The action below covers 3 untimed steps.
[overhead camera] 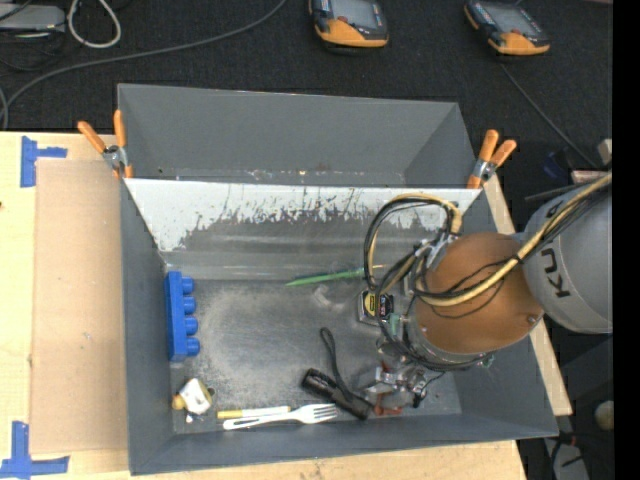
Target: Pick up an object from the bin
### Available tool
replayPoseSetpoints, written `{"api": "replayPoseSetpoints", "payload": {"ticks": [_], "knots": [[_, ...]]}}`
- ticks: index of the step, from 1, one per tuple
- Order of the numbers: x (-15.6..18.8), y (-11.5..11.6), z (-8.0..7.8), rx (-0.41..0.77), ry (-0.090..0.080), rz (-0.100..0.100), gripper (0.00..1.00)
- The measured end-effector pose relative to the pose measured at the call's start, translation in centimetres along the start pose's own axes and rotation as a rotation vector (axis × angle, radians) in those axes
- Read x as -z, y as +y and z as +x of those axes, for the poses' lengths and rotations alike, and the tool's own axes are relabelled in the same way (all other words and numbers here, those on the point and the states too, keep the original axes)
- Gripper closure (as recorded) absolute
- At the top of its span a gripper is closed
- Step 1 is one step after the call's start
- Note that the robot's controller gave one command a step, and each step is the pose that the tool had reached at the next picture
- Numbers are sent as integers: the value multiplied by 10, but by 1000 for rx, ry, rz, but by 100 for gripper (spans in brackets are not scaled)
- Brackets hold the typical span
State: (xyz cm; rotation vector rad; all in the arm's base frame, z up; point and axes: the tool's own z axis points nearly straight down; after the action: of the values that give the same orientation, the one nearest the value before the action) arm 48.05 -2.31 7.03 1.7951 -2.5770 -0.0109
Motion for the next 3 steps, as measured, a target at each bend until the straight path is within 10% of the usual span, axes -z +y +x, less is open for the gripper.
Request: {"api": "replayPoseSetpoints", "payload": {"ticks": [3], "knots": [[29,4,-1,-2,1,-10,100]]}}
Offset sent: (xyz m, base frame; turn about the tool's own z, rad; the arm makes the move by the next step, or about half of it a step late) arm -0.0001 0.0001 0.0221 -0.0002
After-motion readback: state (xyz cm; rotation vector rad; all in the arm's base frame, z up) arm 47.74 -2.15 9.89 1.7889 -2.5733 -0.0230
